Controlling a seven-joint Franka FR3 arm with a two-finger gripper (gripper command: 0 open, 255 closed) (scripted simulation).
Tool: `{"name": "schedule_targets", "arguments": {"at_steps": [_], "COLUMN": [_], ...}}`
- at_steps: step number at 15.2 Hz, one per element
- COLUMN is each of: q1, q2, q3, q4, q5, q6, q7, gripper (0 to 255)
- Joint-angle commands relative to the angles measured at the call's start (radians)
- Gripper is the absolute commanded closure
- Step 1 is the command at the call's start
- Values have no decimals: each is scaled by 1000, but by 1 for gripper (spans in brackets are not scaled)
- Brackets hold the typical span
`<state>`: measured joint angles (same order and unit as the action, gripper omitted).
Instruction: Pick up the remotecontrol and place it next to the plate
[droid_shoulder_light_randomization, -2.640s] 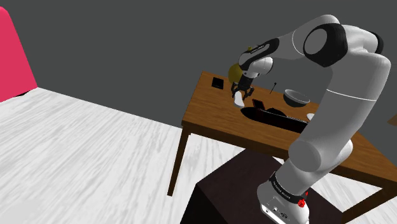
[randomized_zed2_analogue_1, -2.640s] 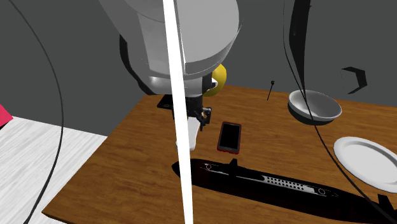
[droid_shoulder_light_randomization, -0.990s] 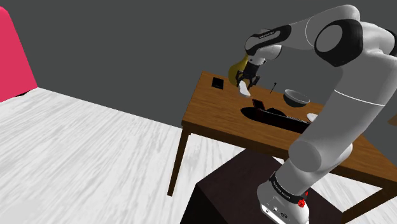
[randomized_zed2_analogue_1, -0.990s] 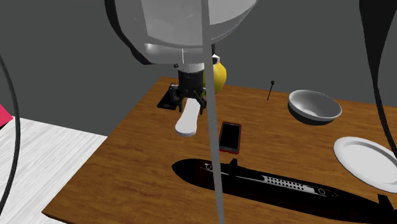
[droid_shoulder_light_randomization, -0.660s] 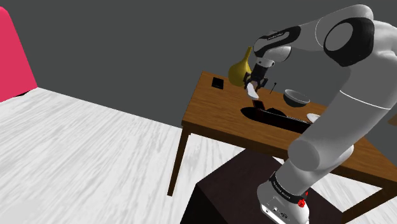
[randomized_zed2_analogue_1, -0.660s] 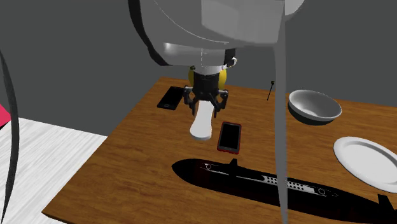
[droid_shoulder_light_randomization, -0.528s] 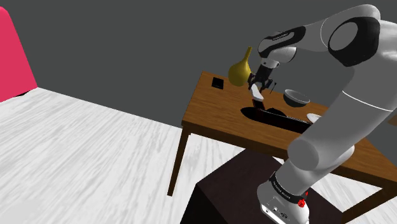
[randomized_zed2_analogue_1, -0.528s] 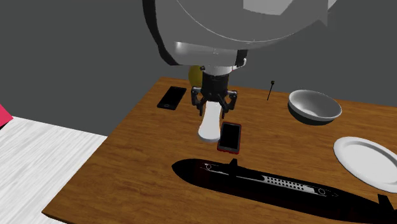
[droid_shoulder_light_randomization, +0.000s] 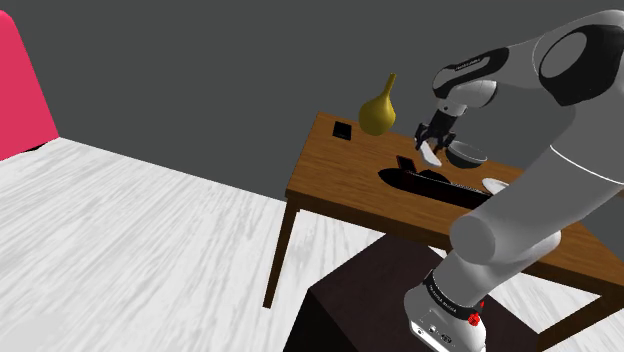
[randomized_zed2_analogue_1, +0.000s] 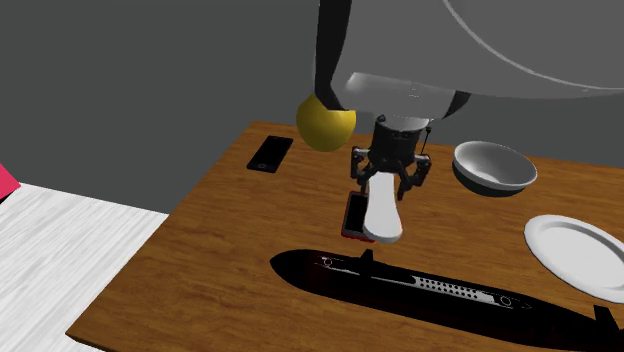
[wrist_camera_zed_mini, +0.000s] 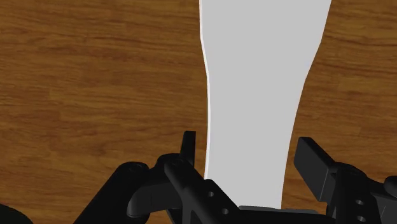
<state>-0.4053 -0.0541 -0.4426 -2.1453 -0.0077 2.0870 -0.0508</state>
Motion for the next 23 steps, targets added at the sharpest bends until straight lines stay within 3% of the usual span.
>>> {"name": "schedule_targets", "arguments": {"at_steps": [1, 13, 23], "q1": [-25, -164, -306], "q2": [-3, 20, 180], "q3": [-28, -190, -306], "q4": [-8, 22, 175], "q5": [-4, -1, 113], "q6": [5, -6, -44], "q7": [-53, -356, -664], "gripper": [255, 255, 255]}}
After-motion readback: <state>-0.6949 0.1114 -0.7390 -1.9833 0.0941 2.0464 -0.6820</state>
